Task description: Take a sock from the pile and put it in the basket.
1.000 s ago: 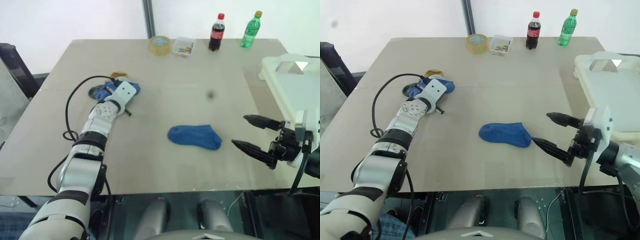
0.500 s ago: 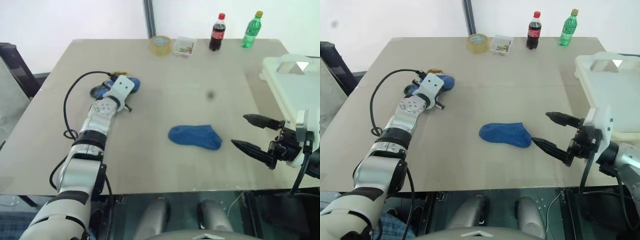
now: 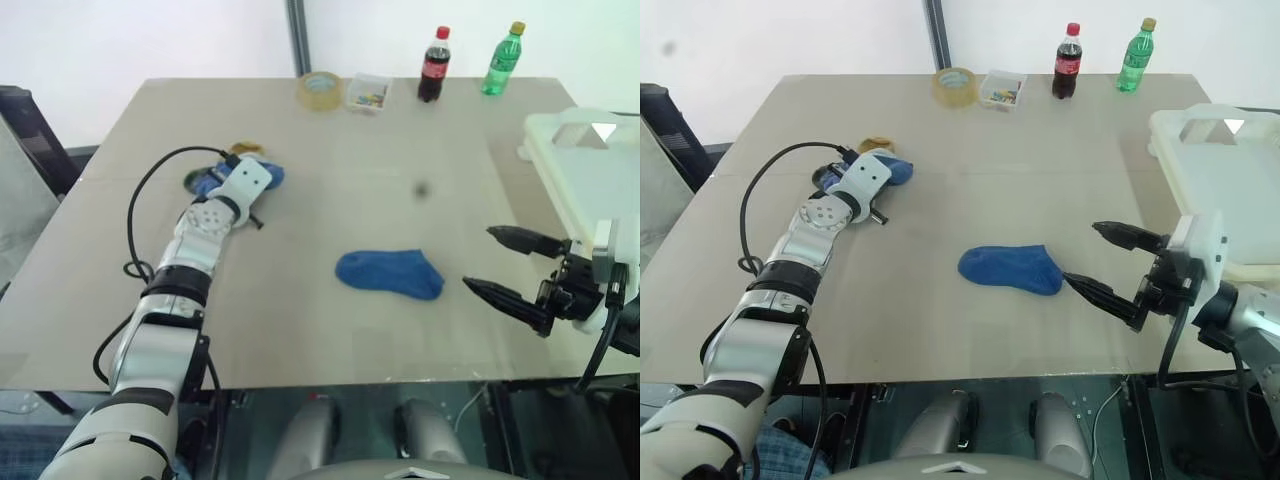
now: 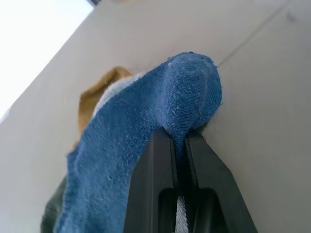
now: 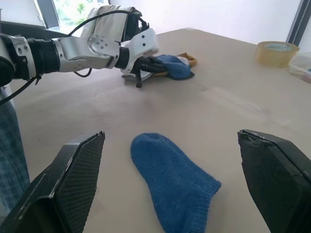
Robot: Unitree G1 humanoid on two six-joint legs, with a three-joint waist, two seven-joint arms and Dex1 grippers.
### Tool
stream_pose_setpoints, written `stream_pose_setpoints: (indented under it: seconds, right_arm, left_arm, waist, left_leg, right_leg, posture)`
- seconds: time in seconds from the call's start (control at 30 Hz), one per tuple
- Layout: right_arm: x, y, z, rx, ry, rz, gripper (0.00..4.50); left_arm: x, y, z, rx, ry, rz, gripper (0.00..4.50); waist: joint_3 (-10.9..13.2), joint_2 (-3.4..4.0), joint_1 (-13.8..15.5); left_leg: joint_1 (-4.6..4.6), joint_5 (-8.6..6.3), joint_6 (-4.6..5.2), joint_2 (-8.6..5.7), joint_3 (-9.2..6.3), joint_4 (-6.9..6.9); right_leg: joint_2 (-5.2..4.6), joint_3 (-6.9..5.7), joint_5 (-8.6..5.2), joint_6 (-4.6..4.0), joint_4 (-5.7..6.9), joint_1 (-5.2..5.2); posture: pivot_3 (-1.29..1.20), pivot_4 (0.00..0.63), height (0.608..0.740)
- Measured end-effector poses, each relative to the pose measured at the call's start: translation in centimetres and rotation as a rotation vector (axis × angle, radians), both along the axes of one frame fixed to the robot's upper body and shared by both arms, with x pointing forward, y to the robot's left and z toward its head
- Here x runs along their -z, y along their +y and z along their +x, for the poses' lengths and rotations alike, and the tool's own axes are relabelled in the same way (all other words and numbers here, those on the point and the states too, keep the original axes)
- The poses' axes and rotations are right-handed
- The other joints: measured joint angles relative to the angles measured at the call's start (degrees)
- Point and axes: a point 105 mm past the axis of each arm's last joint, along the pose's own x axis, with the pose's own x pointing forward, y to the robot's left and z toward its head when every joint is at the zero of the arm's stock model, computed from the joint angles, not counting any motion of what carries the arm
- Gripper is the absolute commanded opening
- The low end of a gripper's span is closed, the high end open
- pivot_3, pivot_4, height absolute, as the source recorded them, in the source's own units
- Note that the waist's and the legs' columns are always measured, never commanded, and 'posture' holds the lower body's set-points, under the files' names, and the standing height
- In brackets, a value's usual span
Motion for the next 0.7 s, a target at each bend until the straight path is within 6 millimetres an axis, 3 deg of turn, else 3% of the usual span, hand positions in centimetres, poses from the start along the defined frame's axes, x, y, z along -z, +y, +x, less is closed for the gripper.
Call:
stream_pose_setpoints:
  seconds: [0.2, 0.37, 0.47, 0.63, 0.7]
  right_arm:
    - [0.1, 0.0, 0.0, 0.001, 0.001, -0.002, 4.5]
    - [0.3, -0.2, 0.0, 0.001, 0.009, -0.001, 4.5]
    - [0.3, -0.2, 0.0, -0.001, 0.012, -0.002, 4.5]
    - [0.4, -0.2, -0.1, -0.005, 0.017, -0.002, 4.5]
    - [0.4, -0.2, -0.1, -0.006, 0.017, -0.002, 4.5]
  left_arm:
    - [-0.1, -0.1, 0.1, -0.006, -0.014, -0.006, 0.1]
    - [-0.4, -0.6, 0.2, -0.013, -0.043, -0.109, 0.1]
    - [-0.1, -0.9, 0.1, 0.016, -0.012, -0.147, 1.03]
    - [0.6, -0.8, -0.1, 0.002, -0.001, -0.133, 3.32]
    - [0.5, -0.7, -0.1, -0.004, -0.006, -0.131, 3.32]
  waist:
    - [0.0, 0.0, 0.0]
    - [0.0, 0.0, 0.0]
    - [0.0, 0.0, 0.0]
    - [0.0, -0.01, 0.0]
    - [0.0, -0.01, 0.0]
  left_leg:
    - [0.0, 0.0, 0.0, 0.0, 0.0, 0.0]
    - [0.0, 0.0, -0.01, 0.0, 0.0, 0.03]
    - [0.0, 0.01, -0.01, 0.0, 0.01, 0.03]
    - [-0.01, 0.0, 0.0, 0.0, -0.01, 0.04]
    - [-0.01, 0.0, 0.0, 0.0, -0.01, 0.06]
  right_leg:
    - [-0.01, 0.0, 0.0, 0.0, 0.0, 0.0]
    - [-0.01, 0.0, 0.0, 0.0, 0.01, 0.0]
    - [-0.01, 0.0, 0.0, 0.0, 0.02, 0.0]
    - [-0.01, -0.01, 0.0, 0.0, 0.02, 0.01]
    - [-0.01, -0.01, 0.0, 0.0, 0.02, 0.01]
  posture:
    - [0.0, 0.15, 0.74]
    - [0.0, 0.15, 0.74]
    - [0.0, 0.15, 0.74]
    - [0.0, 0.15, 0.74]
    - [0.0, 0.15, 0.74]
